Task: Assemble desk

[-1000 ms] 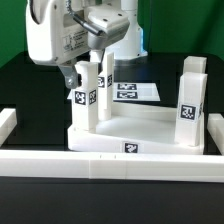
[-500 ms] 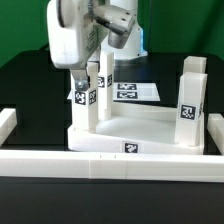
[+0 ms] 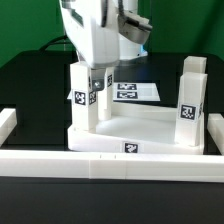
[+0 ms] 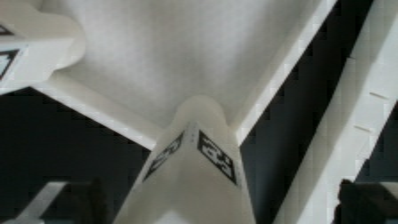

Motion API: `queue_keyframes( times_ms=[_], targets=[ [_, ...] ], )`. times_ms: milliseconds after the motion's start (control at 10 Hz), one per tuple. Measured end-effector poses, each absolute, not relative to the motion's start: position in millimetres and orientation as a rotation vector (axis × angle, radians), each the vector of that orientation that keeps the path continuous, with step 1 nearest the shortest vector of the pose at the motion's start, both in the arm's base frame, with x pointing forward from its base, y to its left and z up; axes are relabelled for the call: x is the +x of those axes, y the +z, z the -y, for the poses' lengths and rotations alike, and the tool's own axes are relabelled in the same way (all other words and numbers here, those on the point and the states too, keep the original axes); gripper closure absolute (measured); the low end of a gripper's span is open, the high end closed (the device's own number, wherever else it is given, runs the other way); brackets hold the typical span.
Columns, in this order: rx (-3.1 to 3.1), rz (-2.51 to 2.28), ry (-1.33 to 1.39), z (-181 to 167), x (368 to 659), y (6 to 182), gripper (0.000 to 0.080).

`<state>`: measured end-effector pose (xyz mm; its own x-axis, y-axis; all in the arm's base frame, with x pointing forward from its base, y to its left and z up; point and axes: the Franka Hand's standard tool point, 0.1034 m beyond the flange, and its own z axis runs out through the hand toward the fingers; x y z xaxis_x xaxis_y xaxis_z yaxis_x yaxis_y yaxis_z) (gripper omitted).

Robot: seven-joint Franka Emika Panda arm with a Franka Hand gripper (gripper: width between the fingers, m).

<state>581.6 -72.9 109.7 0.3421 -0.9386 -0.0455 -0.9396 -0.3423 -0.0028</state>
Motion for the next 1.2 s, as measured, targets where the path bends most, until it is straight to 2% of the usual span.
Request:
queue_keyframes(
  times_ms=[900, 1100, 1200],
  targets=[
    [-3.053, -0.705, 0.032, 81.9, 579.0, 108.0, 0.015],
    [-3.083, -0.574, 0.033, 83.2, 578.8, 108.0, 0.015],
    [-3.087, -0.552, 0.032, 84.0, 578.7, 108.1, 0.0177]
  ],
)
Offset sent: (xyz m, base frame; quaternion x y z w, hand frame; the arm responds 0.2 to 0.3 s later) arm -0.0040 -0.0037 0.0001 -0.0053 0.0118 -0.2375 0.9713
